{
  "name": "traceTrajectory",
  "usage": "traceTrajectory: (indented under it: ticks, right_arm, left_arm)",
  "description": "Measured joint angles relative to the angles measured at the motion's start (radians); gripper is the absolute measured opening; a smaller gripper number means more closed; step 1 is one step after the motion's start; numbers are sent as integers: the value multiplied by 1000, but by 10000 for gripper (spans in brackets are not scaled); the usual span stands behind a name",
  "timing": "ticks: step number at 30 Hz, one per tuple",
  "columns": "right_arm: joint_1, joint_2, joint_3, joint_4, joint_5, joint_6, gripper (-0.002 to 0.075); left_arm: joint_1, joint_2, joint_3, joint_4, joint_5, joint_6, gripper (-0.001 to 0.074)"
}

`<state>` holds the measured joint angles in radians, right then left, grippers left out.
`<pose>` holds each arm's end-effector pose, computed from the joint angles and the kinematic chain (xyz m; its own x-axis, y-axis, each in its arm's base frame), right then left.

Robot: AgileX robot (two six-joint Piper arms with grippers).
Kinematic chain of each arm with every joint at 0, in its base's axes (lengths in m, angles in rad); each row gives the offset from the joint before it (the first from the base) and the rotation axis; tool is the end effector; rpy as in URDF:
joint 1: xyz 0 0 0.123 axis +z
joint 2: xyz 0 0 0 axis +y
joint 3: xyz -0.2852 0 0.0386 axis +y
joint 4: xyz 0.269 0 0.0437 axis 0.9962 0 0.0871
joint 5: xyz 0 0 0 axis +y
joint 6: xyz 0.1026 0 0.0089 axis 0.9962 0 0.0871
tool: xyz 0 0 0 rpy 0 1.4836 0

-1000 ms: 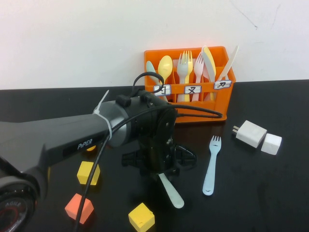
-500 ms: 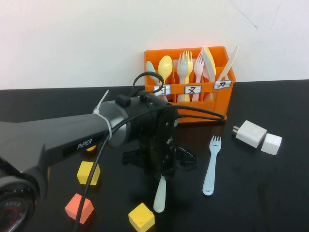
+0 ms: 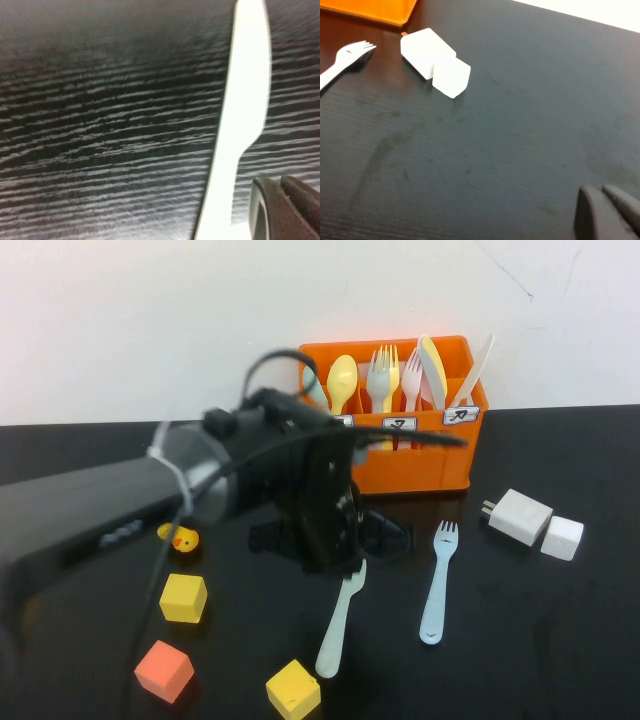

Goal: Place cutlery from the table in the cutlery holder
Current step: Pick up the knife

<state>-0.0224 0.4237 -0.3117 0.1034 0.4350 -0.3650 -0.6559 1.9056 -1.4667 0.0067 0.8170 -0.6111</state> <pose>0.1204 0.0018 0.2433 -0.4212 -0.2582 -0.8694 -0.1344 0.9658 -0.2218 0.3430 -0.2634 0.2101 -0.9460 0.0087 -0.3241 0.0841 0.9720 -0.2194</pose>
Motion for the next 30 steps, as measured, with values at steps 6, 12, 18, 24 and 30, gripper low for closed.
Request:
traceTrajectory:
  ticks: [6,12,18,24,30]
  right_arm:
    - [0,0,0,0,0,0,-2]
    - [0,0,0,0,0,0,-2]
    - [0,0,0,0,0,0,-2]
    - [0,0,0,0,0,0,-2]
    - [0,0,0,0,0,0,-2]
  left_arm:
    - [0,-64,0,2,11,-8,0]
    - [-8,-24,0,4,92,13,0]
    - [-60,-16,50,25,90,-8,78]
    - [-72,-16,116,59,20,-63,239]
    - [-72,-16,120,102,-6,-92,294]
